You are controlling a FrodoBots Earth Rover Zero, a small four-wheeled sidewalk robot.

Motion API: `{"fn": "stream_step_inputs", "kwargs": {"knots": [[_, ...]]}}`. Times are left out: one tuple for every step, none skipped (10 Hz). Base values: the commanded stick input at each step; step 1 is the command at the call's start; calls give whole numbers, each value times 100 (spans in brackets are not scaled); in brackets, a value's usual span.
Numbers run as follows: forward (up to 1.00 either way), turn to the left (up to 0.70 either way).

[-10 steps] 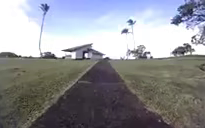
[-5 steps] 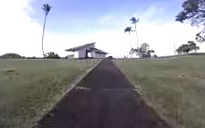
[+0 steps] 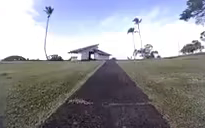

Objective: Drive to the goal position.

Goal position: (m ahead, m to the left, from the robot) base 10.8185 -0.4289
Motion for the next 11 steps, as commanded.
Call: {"fn": "stream_step_inputs", "kwargs": {"knots": [[100,0],[100,0],[100,0],[100,0],[100,0],[100,-5],[100,-26],[100,-27],[100,-14],[100,0],[100,0]]}}
